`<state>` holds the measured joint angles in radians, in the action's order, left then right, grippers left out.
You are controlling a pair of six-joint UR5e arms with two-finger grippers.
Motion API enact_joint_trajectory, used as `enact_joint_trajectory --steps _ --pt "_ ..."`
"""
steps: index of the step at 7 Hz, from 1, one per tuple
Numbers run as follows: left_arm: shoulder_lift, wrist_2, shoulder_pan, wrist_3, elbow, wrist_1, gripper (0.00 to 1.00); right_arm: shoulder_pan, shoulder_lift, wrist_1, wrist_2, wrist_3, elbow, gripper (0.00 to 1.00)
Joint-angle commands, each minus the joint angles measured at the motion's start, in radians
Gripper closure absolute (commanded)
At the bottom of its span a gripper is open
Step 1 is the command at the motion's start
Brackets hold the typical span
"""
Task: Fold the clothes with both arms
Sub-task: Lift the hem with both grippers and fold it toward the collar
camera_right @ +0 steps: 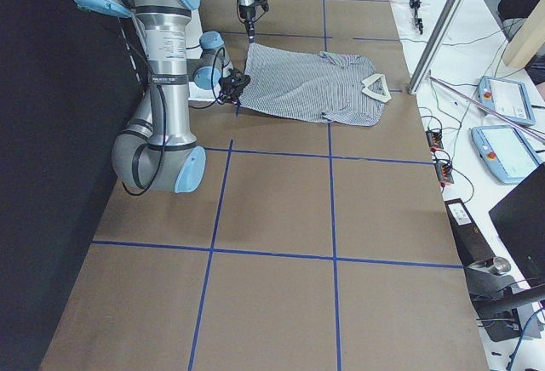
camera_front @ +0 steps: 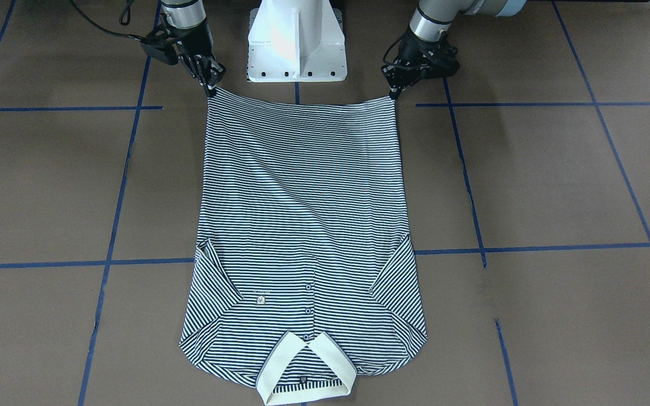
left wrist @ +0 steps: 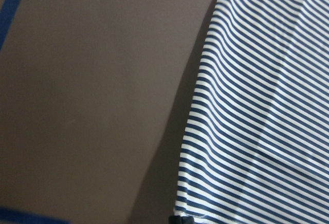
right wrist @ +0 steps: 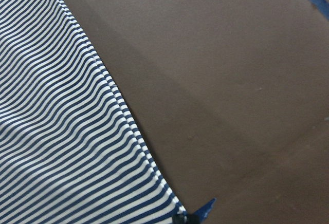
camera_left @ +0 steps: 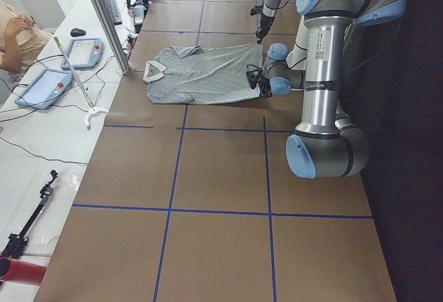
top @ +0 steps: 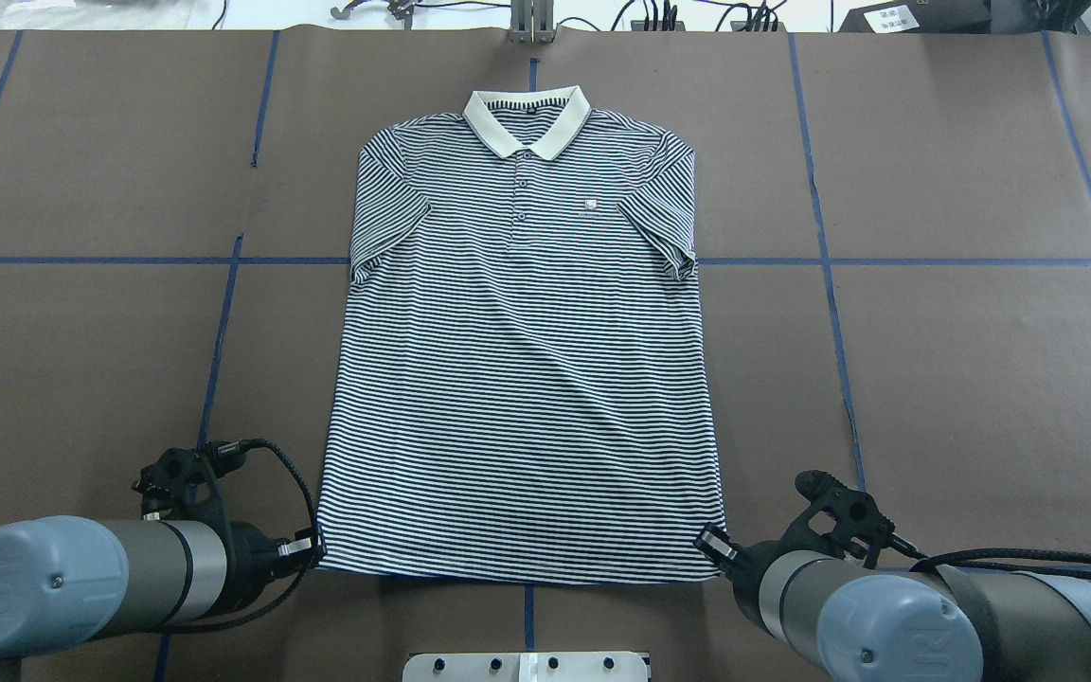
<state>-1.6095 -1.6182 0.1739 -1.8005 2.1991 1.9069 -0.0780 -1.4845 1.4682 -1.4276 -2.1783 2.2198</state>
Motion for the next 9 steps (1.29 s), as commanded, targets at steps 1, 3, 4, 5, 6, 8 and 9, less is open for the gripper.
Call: enact_joint_trajectory --steps 1,3,4,5,6,8,9 --pt "-0.004 0.0 -0.06 -0.074 0.134 -0.118 1.0 0.006 -0.075 0.0 -0.02 0.0 0.09 1.0" --pt "-0.035 0.0 -0.048 -0.065 0.146 -0.126 1.0 -0.058 -0.07 0.0 -0.033 0.015 0.129 1.0" --pt "-0.077 0.003 0.038 -0.039 0.105 -0.126 1.0 -0.139 -0.009 0.0 -0.086 0.096 0.112 1.0" --pt "-0.152 0.001 0.146 0.075 0.053 -0.127 1.0 -0.238 0.083 0.003 -0.111 0.176 0.048 1.0" --pt "-0.202 -0.005 0.256 0.176 -0.054 -0.124 1.0 -0.332 0.158 0.0 -0.155 0.233 -0.068 1.0" --pt "-0.33 0.0 0.428 0.356 -0.308 -0.08 1.0 -0.501 0.31 -0.005 -0.198 0.366 -0.284 1.0" --pt "-0.378 0.001 0.487 0.406 -0.429 -0.006 1.0 -0.563 0.393 -0.005 -0.221 0.421 -0.398 1.0"
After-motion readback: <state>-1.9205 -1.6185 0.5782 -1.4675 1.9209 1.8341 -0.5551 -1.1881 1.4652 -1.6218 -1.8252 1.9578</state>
